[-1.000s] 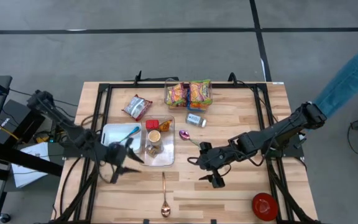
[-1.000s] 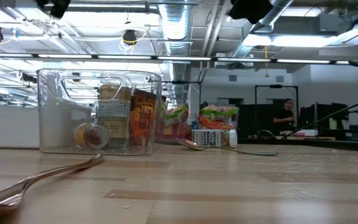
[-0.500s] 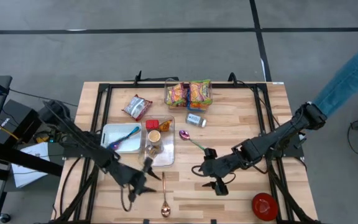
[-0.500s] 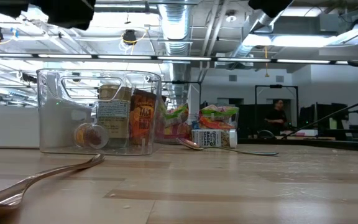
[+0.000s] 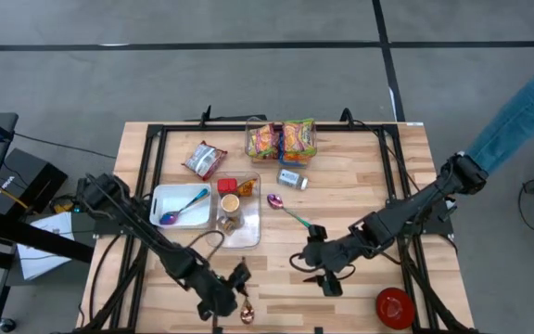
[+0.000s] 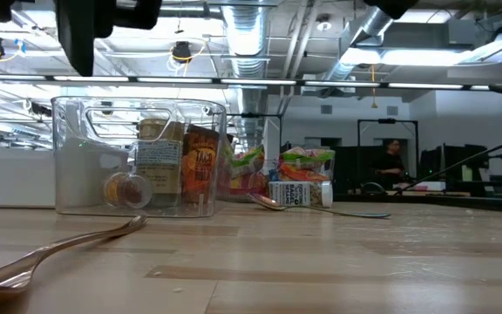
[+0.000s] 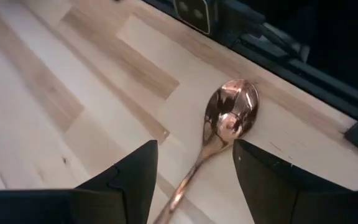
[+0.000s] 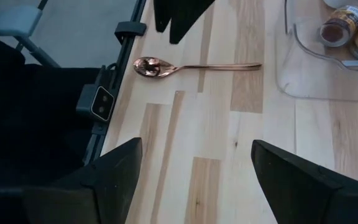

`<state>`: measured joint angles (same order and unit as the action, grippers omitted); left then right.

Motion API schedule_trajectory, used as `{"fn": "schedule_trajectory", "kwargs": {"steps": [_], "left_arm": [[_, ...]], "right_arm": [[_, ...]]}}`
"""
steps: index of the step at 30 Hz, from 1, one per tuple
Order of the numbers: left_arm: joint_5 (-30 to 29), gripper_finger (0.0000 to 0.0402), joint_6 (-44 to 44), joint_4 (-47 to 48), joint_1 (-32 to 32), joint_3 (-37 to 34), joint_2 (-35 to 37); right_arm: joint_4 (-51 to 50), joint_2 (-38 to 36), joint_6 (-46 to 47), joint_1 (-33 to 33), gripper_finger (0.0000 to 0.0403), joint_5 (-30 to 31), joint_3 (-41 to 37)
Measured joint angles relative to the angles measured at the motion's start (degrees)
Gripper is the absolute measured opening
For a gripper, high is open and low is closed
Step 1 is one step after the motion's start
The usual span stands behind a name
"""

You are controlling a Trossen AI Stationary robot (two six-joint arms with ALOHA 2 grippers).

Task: Pick & Place Food Item
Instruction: Put the gold spoon into the white bin

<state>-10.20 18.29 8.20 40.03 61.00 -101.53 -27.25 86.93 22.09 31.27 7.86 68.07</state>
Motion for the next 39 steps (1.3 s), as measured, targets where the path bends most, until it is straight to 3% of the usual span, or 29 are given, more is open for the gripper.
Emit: {"fn": "schedule_trajectory", "kwargs": {"steps": [13, 23, 39], "left_arm": [[-0.37, 0.0187, 8.3, 10.15, -1.51, 9.41, -9.38], [0.01, 0.0162, 9.4, 10.9, -2.36, 9.43, -10.06], [7.3, 0.0147, 9.98, 9.58, -3.8, 8.66, -10.06]], "right_arm": [[-0.07, 0.01, -0.15, 0.57, 0.0295, 0.0, 0.0], [0.22, 0.01, -0.17, 0.58, 0.0295, -0.02, 0.0], [0.25, 0.01, -1.07, 1.39, 0.0295, -0.07, 0.0]]}}
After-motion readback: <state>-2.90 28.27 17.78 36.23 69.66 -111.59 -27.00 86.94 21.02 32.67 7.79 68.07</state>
